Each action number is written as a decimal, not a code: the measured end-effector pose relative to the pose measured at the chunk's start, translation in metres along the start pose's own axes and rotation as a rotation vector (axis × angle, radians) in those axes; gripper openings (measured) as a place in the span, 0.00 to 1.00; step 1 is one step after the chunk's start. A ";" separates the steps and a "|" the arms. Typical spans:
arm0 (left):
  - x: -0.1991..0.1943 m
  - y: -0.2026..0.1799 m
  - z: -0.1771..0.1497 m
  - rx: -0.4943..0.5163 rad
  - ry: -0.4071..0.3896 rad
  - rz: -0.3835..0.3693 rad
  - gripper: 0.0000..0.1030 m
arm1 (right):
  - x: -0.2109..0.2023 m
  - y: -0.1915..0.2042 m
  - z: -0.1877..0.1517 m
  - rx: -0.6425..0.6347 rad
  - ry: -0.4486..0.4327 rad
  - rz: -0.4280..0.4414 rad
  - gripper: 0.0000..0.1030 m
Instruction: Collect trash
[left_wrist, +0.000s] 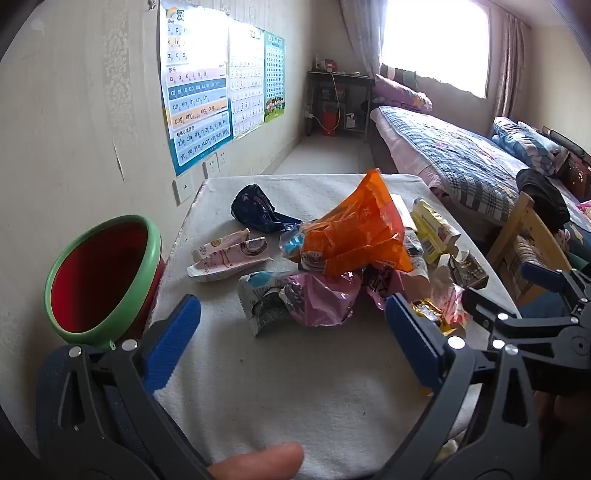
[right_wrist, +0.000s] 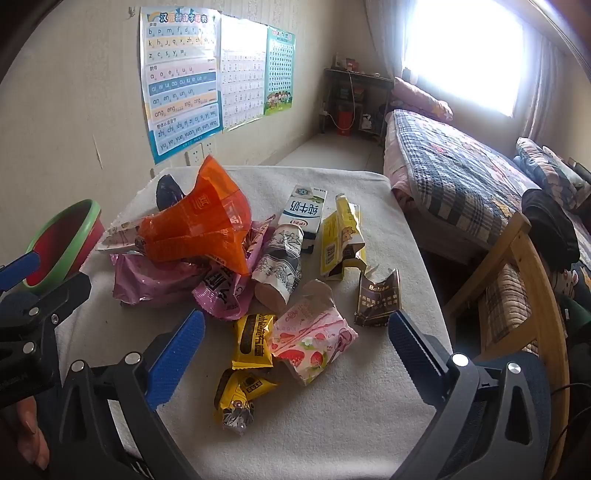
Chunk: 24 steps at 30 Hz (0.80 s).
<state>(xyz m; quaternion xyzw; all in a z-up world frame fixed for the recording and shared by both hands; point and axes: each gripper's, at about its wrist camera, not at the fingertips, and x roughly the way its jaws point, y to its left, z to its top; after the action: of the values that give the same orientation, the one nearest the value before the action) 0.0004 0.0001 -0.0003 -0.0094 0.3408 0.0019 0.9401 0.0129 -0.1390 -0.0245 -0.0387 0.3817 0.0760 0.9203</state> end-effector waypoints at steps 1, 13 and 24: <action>0.000 0.000 0.000 0.001 -0.001 0.001 0.95 | 0.000 0.000 0.000 0.001 0.000 0.000 0.93; 0.001 0.001 0.000 0.004 0.001 0.012 0.95 | 0.000 0.001 0.000 0.000 -0.004 -0.001 0.93; 0.006 0.008 -0.002 -0.034 0.038 -0.026 0.95 | -0.001 0.001 0.000 0.002 -0.005 -0.001 0.93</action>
<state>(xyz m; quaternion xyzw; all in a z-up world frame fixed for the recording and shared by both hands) 0.0039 0.0081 -0.0055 -0.0300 0.3585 -0.0045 0.9330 0.0118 -0.1376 -0.0238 -0.0378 0.3793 0.0753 0.9214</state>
